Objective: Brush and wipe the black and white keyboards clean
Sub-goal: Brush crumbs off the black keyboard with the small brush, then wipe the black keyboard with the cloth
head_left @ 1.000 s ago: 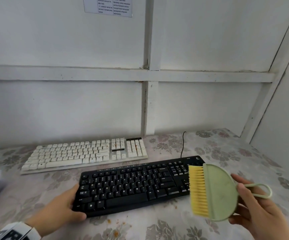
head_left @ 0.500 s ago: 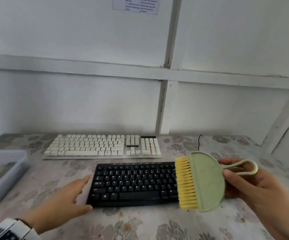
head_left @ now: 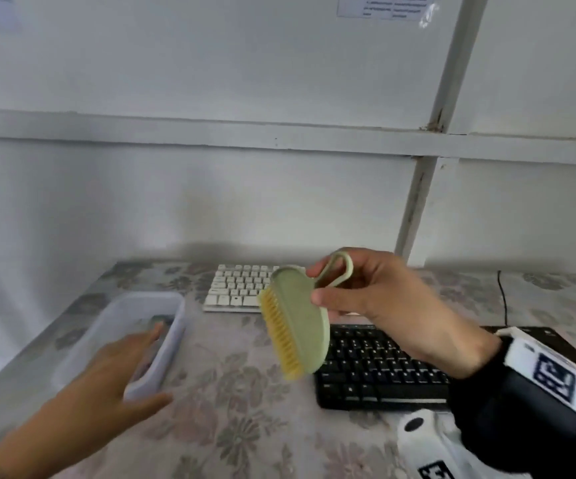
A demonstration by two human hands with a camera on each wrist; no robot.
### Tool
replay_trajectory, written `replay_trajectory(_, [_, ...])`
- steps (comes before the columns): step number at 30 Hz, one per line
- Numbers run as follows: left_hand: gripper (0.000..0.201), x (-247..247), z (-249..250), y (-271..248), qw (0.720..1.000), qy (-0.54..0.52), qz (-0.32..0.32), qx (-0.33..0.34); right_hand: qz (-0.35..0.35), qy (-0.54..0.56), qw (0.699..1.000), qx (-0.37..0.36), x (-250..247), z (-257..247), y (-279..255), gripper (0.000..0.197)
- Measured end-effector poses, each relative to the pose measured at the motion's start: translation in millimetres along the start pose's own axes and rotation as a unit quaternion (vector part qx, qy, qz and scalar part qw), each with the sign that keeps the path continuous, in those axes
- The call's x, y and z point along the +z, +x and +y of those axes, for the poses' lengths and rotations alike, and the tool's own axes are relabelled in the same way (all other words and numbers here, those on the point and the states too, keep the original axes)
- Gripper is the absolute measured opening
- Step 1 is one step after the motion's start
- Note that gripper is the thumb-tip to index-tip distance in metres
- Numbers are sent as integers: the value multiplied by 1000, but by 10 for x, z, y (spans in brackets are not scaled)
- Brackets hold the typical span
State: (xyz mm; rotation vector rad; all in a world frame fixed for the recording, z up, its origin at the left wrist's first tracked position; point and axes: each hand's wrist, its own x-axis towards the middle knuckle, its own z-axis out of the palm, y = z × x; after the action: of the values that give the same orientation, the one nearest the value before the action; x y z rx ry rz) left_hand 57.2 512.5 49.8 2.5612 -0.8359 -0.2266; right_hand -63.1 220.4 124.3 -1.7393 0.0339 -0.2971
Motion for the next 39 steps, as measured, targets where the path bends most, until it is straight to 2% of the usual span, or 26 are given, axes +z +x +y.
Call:
replay_trajectory(4, [117,-146,-482,-44,999,-12,-8,-36,-26,-36,997,-63,761,5,491,17])
replay_trajectory(8, [136,-182,-758,-71,999,-17,-15,-43,-57,-142,978,-144,1414,125,854,15])
replay_trajectory(9, [136,-192,-796,-76,999,-25,-18,-35,-74,-176,968,-163,1550,155,926,15])
replay_trajectory(12, [112,-211,-925,-88,996,-83,-7,-29,-143,-277,925,-218,1902,225,1122,20])
replay_trajectory(15, [131,-211,-1047,-56,990,-131,6,-53,-189,-401,861,-250,2130,346,1299,23])
replay_trajectory(17, [135,-225,-1083,-43,982,-175,9,-68,-202,-433,842,-252,2220,436,1363,24])
replay_trajectory(21, [91,-214,-1117,25,962,-254,35,-95,-248,-447,821,-255,2332,614,1352,24])
replay_trajectory(24, [74,-209,-1195,111,946,-300,56,-109,-287,-441,809,-264,2388,717,1292,30])
replay_trajectory(26, [62,-223,-1237,168,938,-324,68,-107,-299,-436,808,-260,2386,765,1264,32])
replay_trajectory(29, [48,-245,-1244,229,943,-316,59,-91,-319,-419,818,-233,2333,806,1236,36])
replay_trajectory(31, [43,-259,-1219,256,949,-296,61,-93,-320,-418,832,-176,2292,820,1253,42])
replay_trajectory(33, [43,-270,-1207,276,954,-273,74,-97,-285,-438,847,-96,2229,828,1333,43])
replay_trajectory(34, [45,-278,-1202,282,956,-265,78,-97,-260,-469,841,-68,2196,852,1390,39])
replay_trajectory(36, [50,-292,-1195,291,958,-256,87,-94,-225,-567,791,-40,2147,897,1477,30])
replay_trajectory(37, [52,-296,-1194,293,958,-256,92,-92,-222,-604,765,-25,2139,922,1501,30])
replay_trajectory(39, [57,-299,-1199,304,954,-265,105,-90,-238,-640,731,7,2158,947,1510,35])
